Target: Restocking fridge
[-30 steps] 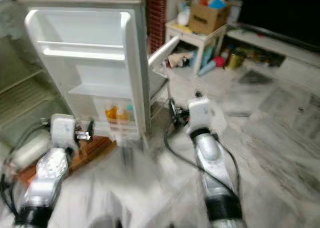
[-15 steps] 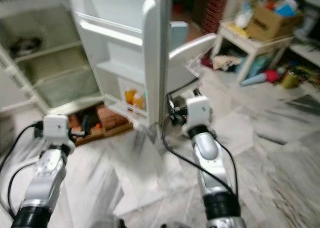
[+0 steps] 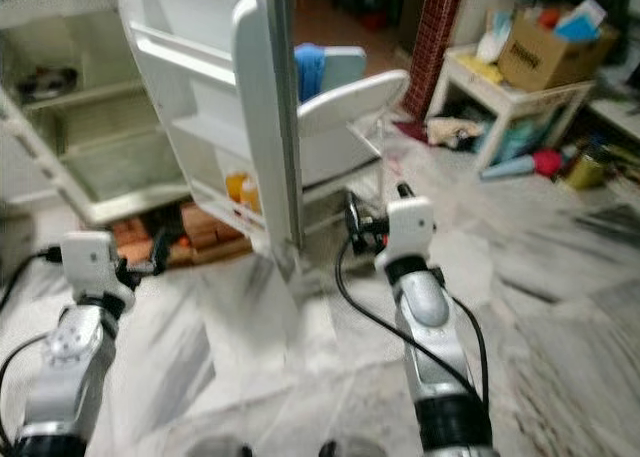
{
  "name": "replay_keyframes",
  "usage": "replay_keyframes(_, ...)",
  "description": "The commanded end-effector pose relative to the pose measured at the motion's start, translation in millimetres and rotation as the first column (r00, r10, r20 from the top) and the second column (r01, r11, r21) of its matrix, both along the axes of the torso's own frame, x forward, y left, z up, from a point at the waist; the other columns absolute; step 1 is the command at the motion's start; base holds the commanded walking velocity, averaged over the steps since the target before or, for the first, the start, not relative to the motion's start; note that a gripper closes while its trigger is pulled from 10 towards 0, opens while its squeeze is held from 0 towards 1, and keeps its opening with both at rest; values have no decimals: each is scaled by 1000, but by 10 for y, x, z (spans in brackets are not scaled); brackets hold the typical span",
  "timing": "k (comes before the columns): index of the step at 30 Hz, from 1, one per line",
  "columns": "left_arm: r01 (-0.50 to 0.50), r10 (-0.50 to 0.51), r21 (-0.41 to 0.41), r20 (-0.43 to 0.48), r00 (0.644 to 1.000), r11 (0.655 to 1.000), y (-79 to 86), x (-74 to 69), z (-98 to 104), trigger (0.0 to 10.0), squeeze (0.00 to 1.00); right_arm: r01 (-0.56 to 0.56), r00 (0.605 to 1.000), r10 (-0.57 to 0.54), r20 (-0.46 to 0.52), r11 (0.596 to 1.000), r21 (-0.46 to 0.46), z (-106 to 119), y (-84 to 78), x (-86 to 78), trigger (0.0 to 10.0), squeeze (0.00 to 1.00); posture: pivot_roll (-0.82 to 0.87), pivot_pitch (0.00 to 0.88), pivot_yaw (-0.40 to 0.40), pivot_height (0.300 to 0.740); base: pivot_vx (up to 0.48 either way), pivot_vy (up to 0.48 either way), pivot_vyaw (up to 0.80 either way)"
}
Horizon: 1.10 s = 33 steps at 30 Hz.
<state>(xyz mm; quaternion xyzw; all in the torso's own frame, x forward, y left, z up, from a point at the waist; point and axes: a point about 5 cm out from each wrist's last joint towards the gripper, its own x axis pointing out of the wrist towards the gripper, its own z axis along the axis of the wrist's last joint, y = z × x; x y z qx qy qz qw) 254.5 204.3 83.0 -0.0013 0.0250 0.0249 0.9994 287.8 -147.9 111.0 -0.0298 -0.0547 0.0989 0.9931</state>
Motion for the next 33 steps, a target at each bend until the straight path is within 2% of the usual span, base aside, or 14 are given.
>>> replay_keyframes(1,-28,27,6,20,999,1000,38,-23,43,10000,0,0,1000,0,21,1000,-1,65,30,6,10000,0,18,11,18,740,0,0,794)
replay_keyframes(6,-4,4,-11,26,1000,1000,-67,-21,61,10000,0,-2,1000,2,26,1000,3,93,36,38,10000,0,17,10,16,740,304,0,351)
replay_keyframes(28,6,-6,-10,17,1000,1000,-122,9,57,10000,0,37,998,-35,61,999,-30,159,21,98,10000,0,21,12,19,740,436,0,0)
replay_keyframes(33,7,-7,8,4,1000,1000,-140,16,43,10000,0,34,997,-32,67,999,-29,170,28,110,10000,0,21,12,19,740,452,0,664)
